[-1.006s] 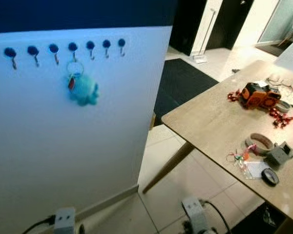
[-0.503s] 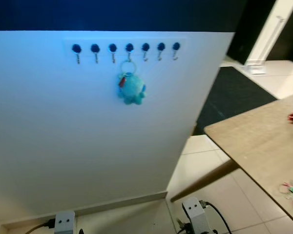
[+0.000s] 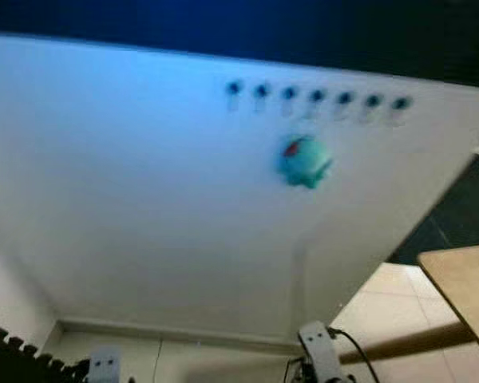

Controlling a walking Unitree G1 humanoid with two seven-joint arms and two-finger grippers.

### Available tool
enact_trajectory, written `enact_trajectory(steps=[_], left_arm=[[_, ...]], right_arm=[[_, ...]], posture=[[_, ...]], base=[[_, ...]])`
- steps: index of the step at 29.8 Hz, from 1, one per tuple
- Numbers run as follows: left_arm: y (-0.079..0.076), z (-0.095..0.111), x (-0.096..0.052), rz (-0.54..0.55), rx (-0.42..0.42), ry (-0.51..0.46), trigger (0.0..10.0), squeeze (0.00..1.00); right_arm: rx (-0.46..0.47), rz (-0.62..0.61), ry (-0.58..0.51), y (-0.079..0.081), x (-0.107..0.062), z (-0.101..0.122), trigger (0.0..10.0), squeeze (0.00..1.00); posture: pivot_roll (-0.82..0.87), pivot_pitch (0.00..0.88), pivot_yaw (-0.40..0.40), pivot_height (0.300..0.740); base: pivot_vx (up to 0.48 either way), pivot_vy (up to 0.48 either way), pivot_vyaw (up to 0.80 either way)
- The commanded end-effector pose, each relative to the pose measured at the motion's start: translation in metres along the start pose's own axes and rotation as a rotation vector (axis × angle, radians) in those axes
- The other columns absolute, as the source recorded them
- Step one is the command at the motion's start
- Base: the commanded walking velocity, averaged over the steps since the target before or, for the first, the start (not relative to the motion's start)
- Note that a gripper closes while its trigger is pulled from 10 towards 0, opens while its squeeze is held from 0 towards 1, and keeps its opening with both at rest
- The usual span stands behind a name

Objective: Hang keys on a hook

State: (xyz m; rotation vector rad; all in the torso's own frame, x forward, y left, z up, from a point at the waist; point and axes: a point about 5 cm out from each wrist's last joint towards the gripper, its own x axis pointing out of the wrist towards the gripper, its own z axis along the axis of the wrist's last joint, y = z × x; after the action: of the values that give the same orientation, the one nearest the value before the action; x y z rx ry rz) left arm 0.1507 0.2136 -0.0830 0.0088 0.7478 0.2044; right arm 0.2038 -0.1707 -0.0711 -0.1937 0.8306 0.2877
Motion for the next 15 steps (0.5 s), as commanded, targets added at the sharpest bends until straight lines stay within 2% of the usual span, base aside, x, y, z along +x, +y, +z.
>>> enact_trajectory(steps=[1, 3, 7, 15], left_arm=[[-0.0014, -0.0031, -0.0013, -0.003, 0.013, 0.01, 10.0, 0.0], [-0.0015, -0.0031, -0.0013, -0.003, 0.012, 0.009, 10.0, 0.0], [-0.0031, -0.0026, -0.0011, -0.015, 0.0, 0.007, 10.0, 0.0], [-0.008, 0.0014, 0.0009, -0.036, 0.022, -0.003, 10.0, 0.0]], right_arm=[[0.014, -0.015, 0.028, -0.0032, -0.0027, -0.0087, 10.0, 0.0], [0.011, -0.017, 0.026, -0.0033, -0.0028, -0.0086, 10.0, 0.0], [0.056, -0.035, 0.015, -0.0049, -0.0029, -0.0079, 10.0, 0.0], [0.062, -0.039, 0.015, -0.0053, -0.0034, -0.009, 10.0, 0.0]], posture=[[0.09, 0.056, -0.082, 0.74], [0.09, 0.057, -0.083, 0.74], [0.08, 0.057, -0.08, 0.74], [0.08, 0.059, -0.077, 0.74]], base=[[0.0, 0.0, 0.8], [0.0, 0.0, 0.59], [0.0, 0.0, 0.0], [0.0, 0.0, 0.0]])
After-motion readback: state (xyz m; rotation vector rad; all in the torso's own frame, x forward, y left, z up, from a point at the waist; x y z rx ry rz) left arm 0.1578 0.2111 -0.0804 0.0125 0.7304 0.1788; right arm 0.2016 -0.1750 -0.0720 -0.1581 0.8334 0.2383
